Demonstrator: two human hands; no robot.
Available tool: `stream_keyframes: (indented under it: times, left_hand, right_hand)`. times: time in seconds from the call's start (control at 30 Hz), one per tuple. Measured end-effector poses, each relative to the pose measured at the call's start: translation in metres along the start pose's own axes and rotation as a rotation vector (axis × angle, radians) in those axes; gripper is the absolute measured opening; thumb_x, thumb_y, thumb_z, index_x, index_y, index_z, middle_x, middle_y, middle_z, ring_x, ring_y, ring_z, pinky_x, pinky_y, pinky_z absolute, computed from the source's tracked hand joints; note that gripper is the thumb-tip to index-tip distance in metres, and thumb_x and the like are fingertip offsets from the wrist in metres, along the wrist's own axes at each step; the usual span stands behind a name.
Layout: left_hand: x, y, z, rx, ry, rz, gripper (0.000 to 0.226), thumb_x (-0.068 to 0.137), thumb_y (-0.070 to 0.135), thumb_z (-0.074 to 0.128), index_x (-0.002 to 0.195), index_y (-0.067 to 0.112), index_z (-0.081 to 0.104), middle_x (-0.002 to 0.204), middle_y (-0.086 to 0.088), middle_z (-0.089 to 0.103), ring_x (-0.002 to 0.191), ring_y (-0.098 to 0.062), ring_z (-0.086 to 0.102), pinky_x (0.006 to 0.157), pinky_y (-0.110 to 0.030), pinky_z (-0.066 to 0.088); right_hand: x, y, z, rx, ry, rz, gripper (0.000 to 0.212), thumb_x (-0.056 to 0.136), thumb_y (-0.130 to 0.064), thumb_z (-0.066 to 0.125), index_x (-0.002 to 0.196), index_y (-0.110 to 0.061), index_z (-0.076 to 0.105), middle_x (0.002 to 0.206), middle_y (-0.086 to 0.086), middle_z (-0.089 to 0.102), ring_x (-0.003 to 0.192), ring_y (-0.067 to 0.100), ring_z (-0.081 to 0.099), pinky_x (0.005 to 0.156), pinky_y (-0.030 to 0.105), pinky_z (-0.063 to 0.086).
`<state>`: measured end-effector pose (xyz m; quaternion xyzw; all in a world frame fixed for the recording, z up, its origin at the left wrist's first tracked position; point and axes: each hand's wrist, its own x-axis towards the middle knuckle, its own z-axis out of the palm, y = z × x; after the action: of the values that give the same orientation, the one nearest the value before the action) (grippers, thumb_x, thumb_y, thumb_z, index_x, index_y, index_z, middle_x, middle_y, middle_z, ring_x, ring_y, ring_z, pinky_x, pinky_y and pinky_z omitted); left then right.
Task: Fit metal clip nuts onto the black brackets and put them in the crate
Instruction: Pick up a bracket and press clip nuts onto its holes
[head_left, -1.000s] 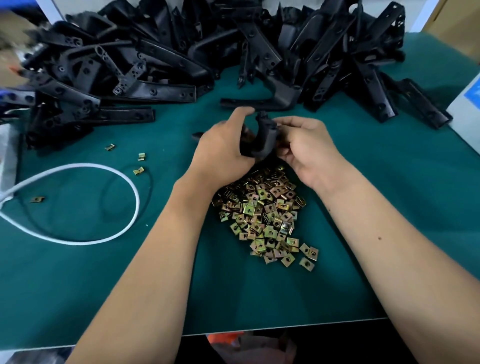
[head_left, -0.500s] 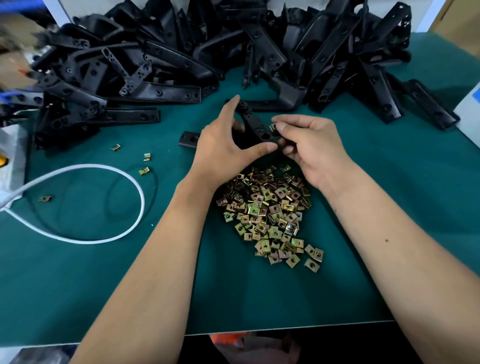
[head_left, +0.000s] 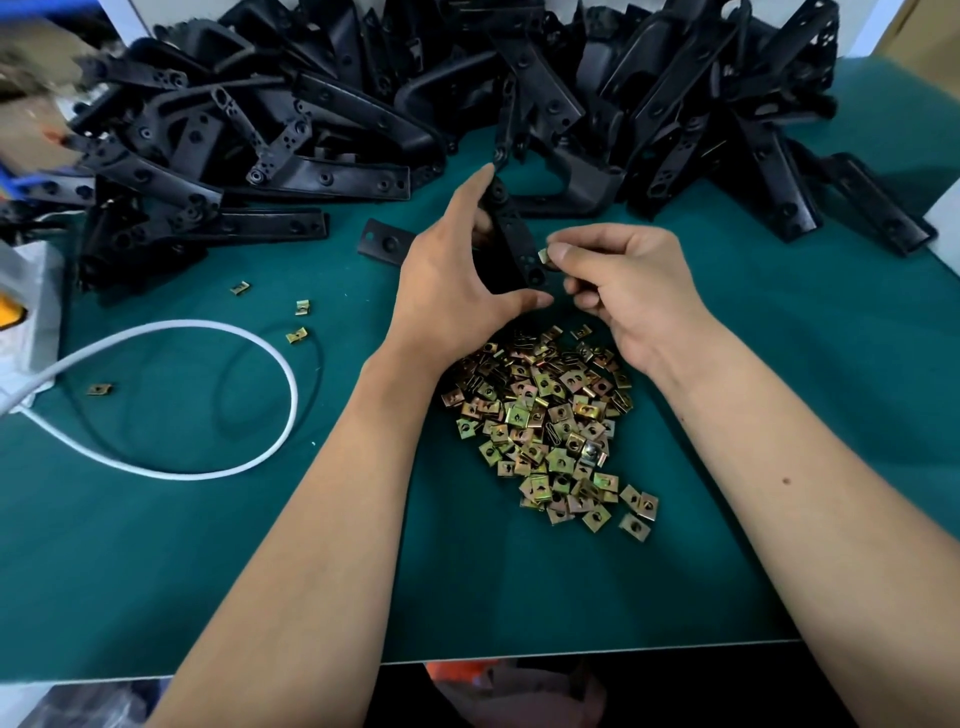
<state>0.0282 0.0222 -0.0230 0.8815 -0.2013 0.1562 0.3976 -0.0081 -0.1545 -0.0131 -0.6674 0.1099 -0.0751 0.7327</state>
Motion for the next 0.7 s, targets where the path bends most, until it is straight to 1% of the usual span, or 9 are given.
stream_keyframes:
  times: [0.27, 0.4, 0.57, 0.63, 0.7]
  left_hand:
    - [0.0011, -0.0015, 0.0019, 0.004, 0.007, 0.017, 0.121, 0.057, 0.053, 0.095, 0.158, 0.027, 0.033, 0.114, 0.012, 0.063, 0.110, -0.007, 0.060, 0.102, -0.025, 0.047]
    - [0.0005, -0.0014, 0.0025, 0.012, 0.018, 0.016, 0.122, 0.057, 0.054, 0.095, 0.158, 0.026, 0.033, 0.113, 0.013, 0.060, 0.110, -0.008, 0.059, 0.101, -0.024, 0.046]
    - [0.0000, 0.0004, 0.0027, 0.028, 0.009, 0.028, 0.121, 0.058, 0.051, 0.095, 0.158, 0.024, 0.033, 0.112, 0.014, 0.058, 0.109, -0.008, 0.058, 0.100, -0.022, 0.045]
    - [-0.0007, 0.0021, 0.0029, 0.033, 0.017, 0.029, 0.120, 0.059, 0.050, 0.095, 0.158, 0.024, 0.033, 0.111, 0.015, 0.058, 0.108, -0.006, 0.058, 0.098, -0.020, 0.043]
    - [-0.0017, 0.0040, 0.0029, 0.037, 0.024, 0.029, 0.121, 0.058, 0.048, 0.096, 0.158, 0.023, 0.033, 0.110, 0.015, 0.059, 0.106, -0.007, 0.059, 0.098, -0.021, 0.046]
  right_hand:
    - [-0.0009, 0.0014, 0.0028, -0.048, 0.043, -0.048, 0.007, 0.084, -0.008, 0.082, 0.088, -0.014, 0.080, 0.078, 0.000, 0.077, 0.058, 0.009, 0.058, 0.051, 0.018, 0.043]
    - [-0.0014, 0.0021, 0.0038, -0.049, 0.083, -0.054, 0.007, 0.083, -0.009, 0.082, 0.087, -0.015, 0.080, 0.077, -0.001, 0.076, 0.057, 0.007, 0.059, 0.050, 0.016, 0.044]
    - [-0.0026, 0.0023, 0.0044, -0.061, 0.064, -0.048, 0.008, 0.082, -0.009, 0.083, 0.088, -0.014, 0.080, 0.071, -0.003, 0.074, 0.056, 0.007, 0.057, 0.050, 0.017, 0.043]
    - [-0.0027, 0.0023, 0.0048, -0.058, 0.064, -0.047, 0.008, 0.082, -0.008, 0.083, 0.086, -0.014, 0.080, 0.070, -0.003, 0.073, 0.055, 0.007, 0.057, 0.049, 0.017, 0.042]
    - [-0.0020, 0.0018, 0.0036, -0.053, 0.054, -0.040, 0.008, 0.081, -0.007, 0.084, 0.084, -0.014, 0.080, 0.069, -0.001, 0.072, 0.054, 0.007, 0.056, 0.049, 0.018, 0.042]
